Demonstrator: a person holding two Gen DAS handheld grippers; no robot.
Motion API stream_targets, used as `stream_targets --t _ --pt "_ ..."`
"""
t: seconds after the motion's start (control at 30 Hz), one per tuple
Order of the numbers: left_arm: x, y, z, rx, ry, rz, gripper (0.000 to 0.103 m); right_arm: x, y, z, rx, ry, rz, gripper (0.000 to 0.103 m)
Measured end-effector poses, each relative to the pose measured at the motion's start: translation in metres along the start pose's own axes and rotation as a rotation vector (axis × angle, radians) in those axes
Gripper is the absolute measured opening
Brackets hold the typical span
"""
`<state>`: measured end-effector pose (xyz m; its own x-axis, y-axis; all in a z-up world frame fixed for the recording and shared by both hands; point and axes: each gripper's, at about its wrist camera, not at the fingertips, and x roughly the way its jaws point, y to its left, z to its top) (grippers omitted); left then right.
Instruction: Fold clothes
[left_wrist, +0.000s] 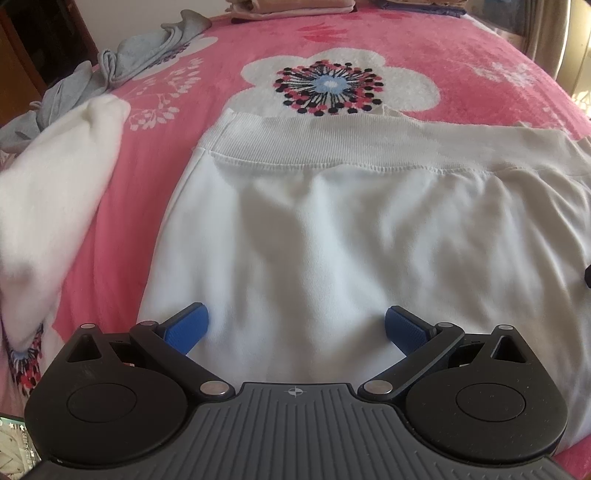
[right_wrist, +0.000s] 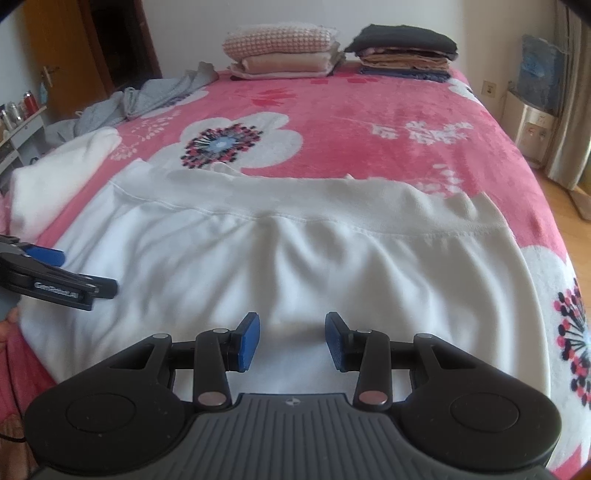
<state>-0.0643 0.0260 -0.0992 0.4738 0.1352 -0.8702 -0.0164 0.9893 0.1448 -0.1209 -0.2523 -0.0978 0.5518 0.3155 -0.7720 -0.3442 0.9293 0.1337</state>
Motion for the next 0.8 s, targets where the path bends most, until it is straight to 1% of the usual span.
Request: stream_targets --t 0.17,0.33,0.47,0.57,0.63,0.8 --pt "0.002 0.000 0.003 -0.004 0.016 0.004 0.103 0.003 -0.010 0.000 0.004 -0.003 -0.028 0.042" --pt "0.003 -0.001 0.005 -0.012 0.030 0.002 0.103 0.001 -0.024 0.004 0.005 -0.018 -0.099 0.041" --pt "0.004 -0.001 0.006 -0.016 0.036 0.000 0.103 -0.001 -0.038 0.007 0.031 -0.036 -0.133 0.040" --pt "0.004 -0.001 0.006 -0.018 0.038 0.000 0.103 -0.005 -0.040 0.011 0.046 -0.054 -0.155 0.041" --pt "0.004 -0.001 0.006 -0.019 0.038 0.001 0.103 -0.007 -0.041 0.014 0.054 -0.065 -0.148 0.041" --pt "0.004 -0.001 0.006 -0.015 0.033 0.005 0.103 -0.007 -0.032 0.020 0.046 -0.074 -0.055 0.041"
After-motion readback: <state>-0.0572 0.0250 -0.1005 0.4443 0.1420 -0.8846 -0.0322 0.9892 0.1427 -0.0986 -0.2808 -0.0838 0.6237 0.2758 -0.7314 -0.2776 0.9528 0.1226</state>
